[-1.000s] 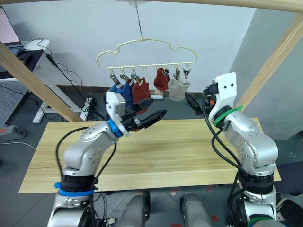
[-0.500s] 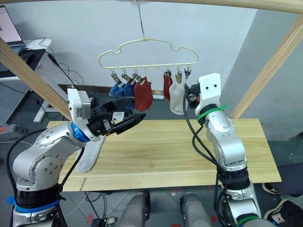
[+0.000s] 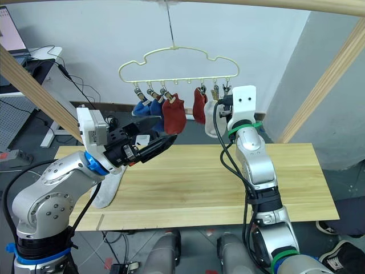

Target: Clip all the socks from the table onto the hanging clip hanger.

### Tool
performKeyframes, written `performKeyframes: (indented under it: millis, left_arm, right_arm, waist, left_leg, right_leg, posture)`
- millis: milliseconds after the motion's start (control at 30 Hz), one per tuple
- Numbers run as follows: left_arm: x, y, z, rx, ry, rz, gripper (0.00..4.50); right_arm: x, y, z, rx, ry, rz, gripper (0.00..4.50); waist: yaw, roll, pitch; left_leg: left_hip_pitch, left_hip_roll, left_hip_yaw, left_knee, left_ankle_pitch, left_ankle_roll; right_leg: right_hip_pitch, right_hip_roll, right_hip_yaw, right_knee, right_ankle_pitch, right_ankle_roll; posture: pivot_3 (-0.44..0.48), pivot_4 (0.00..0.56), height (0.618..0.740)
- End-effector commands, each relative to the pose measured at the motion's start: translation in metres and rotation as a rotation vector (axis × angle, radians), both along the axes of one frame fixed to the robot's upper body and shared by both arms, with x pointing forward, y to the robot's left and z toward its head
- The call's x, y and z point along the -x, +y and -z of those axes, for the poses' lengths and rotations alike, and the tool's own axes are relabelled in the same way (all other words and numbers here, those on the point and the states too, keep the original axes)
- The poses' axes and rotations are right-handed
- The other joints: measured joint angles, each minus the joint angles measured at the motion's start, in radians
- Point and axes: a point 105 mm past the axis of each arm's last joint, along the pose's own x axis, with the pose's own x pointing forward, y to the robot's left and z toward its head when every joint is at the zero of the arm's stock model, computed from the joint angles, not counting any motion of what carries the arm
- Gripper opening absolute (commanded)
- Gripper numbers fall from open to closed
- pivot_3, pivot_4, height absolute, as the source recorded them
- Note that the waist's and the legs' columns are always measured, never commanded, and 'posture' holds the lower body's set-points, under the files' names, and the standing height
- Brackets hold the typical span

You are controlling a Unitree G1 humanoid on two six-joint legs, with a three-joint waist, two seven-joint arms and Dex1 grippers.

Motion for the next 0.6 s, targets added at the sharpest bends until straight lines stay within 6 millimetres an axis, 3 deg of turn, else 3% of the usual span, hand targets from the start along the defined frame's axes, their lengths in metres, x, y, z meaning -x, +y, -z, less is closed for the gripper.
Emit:
performKeyframes:
  millis: [33,600]
  left_arm:
    - [0.006,-0.001,-0.007,-0.003,-0.035,0.008,4.5]
    - [0.008,0.0,-0.008,-0.009,-0.033,0.005,4.5]
  right_arm:
    - [0.001,0.002,-0.013,-0.02,-0.055,0.002,1.89]
    - [-0.01,0.004,-0.008,-0.064,-0.007,0.025,1.89]
  waist:
    - [0.0,0.0,0.0]
    - [0.022,0.0,0.0]
  left_leg:
    - [0.0,0.0,0.0,0.0,0.0,0.0]
    - [0.0,0.0,0.0,0.0,0.0,0.0]
  right_leg:
    - [0.0,0.0,0.0,0.0,0.0,0.0]
    - [0.0,0.0,-0.001,0.0,0.0,0.0]
  posture:
    - [0.116,0.245,0.74]
    - [0.137,0.237,0.74]
